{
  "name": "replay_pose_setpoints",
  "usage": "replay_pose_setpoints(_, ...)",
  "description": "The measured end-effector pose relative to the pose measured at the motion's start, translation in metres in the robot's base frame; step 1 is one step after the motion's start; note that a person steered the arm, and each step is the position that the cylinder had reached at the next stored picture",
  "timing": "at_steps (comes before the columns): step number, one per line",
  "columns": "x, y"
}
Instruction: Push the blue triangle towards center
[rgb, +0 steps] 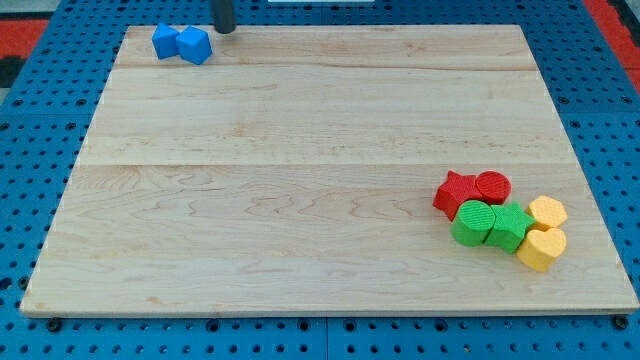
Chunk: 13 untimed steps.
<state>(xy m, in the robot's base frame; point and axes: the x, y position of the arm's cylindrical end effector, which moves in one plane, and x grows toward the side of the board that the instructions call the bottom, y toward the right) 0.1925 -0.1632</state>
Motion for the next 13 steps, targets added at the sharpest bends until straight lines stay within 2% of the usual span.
replay_pose_setpoints(1, 0.004, -0.059)
replay_pose_setpoints(2, 0.059, -0.063)
replay_pose_setpoints(4, 0.175, 0.046)
replay_pose_setpoints(6, 0.066, 0.009)
replay_pose_setpoints(7, 0.059, -0.086)
replay_pose_setpoints(8, 0.103, -0.128)
replay_pose_setpoints(9, 0.154, -0.070)
replay_pose_setpoints(10, 0.190, 0.039)
replay_pose_setpoints(11, 0.181, 0.019)
replay_pose_setpoints(12, 0.205, -0.040)
replay_pose_setpoints(13, 0.154, -0.116)
